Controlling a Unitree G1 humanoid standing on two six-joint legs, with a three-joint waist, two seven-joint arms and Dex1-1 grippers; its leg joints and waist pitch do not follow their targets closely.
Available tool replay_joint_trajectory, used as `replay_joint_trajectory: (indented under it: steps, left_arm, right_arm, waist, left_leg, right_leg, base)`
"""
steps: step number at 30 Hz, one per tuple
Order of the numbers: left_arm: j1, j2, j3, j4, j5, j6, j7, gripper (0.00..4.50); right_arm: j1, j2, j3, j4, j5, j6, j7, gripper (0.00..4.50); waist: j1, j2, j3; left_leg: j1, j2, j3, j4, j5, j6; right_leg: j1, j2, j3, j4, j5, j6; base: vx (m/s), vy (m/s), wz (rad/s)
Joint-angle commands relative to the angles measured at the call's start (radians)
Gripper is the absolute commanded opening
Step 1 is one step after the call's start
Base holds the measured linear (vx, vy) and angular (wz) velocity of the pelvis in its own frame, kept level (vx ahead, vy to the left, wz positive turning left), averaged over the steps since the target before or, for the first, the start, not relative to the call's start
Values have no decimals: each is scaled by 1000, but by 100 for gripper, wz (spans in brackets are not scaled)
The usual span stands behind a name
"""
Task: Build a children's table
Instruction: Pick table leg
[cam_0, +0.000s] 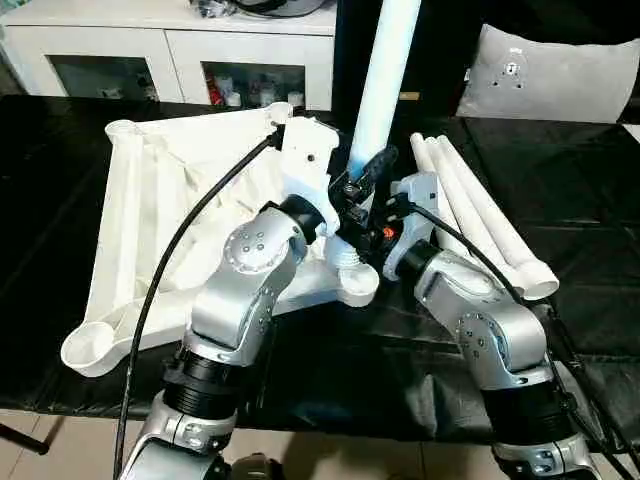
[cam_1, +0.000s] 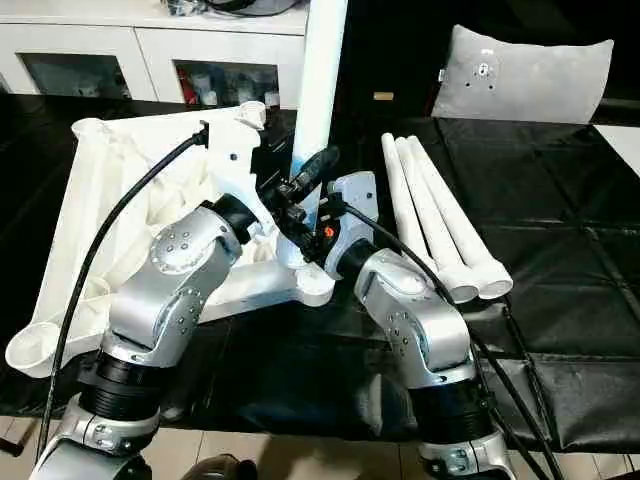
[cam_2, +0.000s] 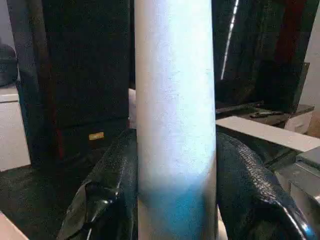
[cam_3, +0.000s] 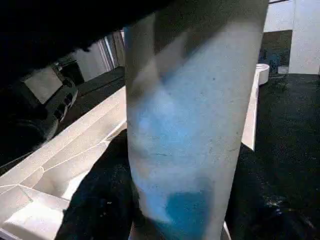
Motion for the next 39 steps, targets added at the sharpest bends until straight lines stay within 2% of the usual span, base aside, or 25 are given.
replay_joint_trajectory:
  steps: [1,3,5,8,11,15,17,18,19,21,22,23,25,28,29,33,36,39]
  left_arm:
    - [-6,-2,17,17,-4,4,7,189]
    - [-16,-2,36,28,-12,9,12,188]
    - [-39,2,76,48,-40,25,15,188]
    - [-64,30,100,62,-72,50,-28,188]
    - [-73,53,104,71,-95,62,-79,187]
    - [-90,77,137,81,-167,123,-138,186]
    - [-93,81,146,79,-197,149,-155,186]
    - [-97,86,155,76,-228,174,-174,186]
    - [-99,87,176,61,-308,252,-209,186]
    - [-96,92,179,50,-352,296,-247,186]
    - [-94,96,176,48,-358,302,-265,186]
    - [-93,96,176,46,-367,310,-279,186]
    - [-95,91,187,40,-414,335,-305,186]
    - [-101,91,194,37,-444,355,-316,186]
    - [-104,106,181,31,-439,349,-340,186]
    - [-108,130,152,15,-409,298,-390,186]
    - [-108,140,135,3,-397,259,-425,186]
    - [-101,142,120,-24,-406,247,-453,186]
  right_arm:
    - [-17,-6,-3,0,-16,-22,7,191]
    - [-20,-10,-6,1,-13,-22,14,191]
    - [-22,-22,-21,-10,12,-7,34,261]
    - [-17,-54,-39,-39,66,28,101,268]
    - [-10,-78,-64,-61,134,70,167,303]
    - [3,-132,-143,-91,284,155,273,342]
    - [1,-148,-159,-90,306,171,291,342]
    - [-3,-164,-179,-86,335,193,306,364]
    - [-16,-181,-231,-69,398,227,323,375]
    - [-25,-193,-271,-46,443,250,341,381]
    - [-26,-199,-282,-38,454,258,352,391]
    - [-27,-205,-286,-31,455,261,362,414]
    - [-27,-239,-273,-24,445,269,400,419]
    - [-28,-259,-261,-25,445,274,423,440]
    - [-23,-287,-225,-36,407,257,447,440]
    - [-16,-338,-139,-54,314,206,487,450]
    - [-24,-343,-122,-52,303,201,501,450]
    - [-34,-342,-95,-51,277,185,505,450]
  waist:
    - [-3,-7,-78]
    - [-4,-10,-77]
    - [-3,-8,-77]
    - [-2,-9,-77]
    - [-1,-11,-78]
    - [7,-11,-81]
    - [9,-12,-80]
    - [9,-12,-79]
    - [8,-15,-79]
    - [11,-13,-77]
    - [12,-15,-77]
    - [11,-16,-75]
    - [12,-18,-77]
    - [11,-19,-78]
    - [11,-21,-78]
    - [11,-20,-77]
    - [9,-24,-76]
    - [10,-23,-76]
  left_leg:
    - [26,67,-25,-67,-142,-1]
    - [26,66,-24,-67,-146,0]
    - [27,65,-24,-67,-148,-1]
    - [27,64,-24,-66,-146,5]
    - [26,64,-25,-64,-130,20]
    - [31,67,-22,-59,-103,45]
    - [28,66,-21,-60,-100,44]
    - [27,67,-21,-61,-107,43]
    - [27,64,-20,-60,-111,42]
    - [29,62,-18,-60,-126,35]
    - [29,63,-19,-60,-128,34]
    - [29,62,-18,-61,-136,32]
    - [28,63,-18,-61,-129,24]
    - [26,63,-18,-60,-112,33]
    - [24,62,-18,-59,-105,38]
    - [25,65,-19,-60,-110,34]
    - [26,66,-19,-61,-116,39]
    - [27,68,-19,-61,-117,38]
  right_leg:
    - [37,-76,34,-71,-12,-201]
    - [37,-77,35,-72,-18,-202]
    - [36,-77,35,-72,-28,-204]
    - [38,-75,34,-71,-26,-202]
    - [41,-77,33,-70,-14,-202]
    - [38,-77,32,-65,18,-230]
    - [38,-77,30,-64,17,-242]
    - [38,-79,30,-66,0,-242]
    - [39,-78,29,-66,-9,-244]
    - [37,-79,29,-70,-64,-253]
    - [37,-81,29,-72,-81,-252]
    - [35,-80,29,-76,-101,-248]
    - [38,-80,28,-74,-104,-242]
    - [39,-80,28,-73,-80,-242]
    - [40,-81,29,-73,-73,-243]
    - [38,-80,29,-76,-96,-225]
    - [39,-82,30,-76,-98,-228]
    - [37,-82,30,-74,-102,-233]
  base:
    - [0,0,0]
    - [0,0,0]
    - [0,0,0]
    - [0,0,0]
    - [0,0,0]
    - [0,0,0]
    - [0,0,0]
    - [0,0,0]
    - [0,0,0]
    - [0,0,0]
    - [0,0,0]
    - [0,0,0]
    - [0,0,0]
    - [0,0,0]
    - [0,0,0]
    - [0,0,0]
    - [0,0,0]
    - [0,0,0]
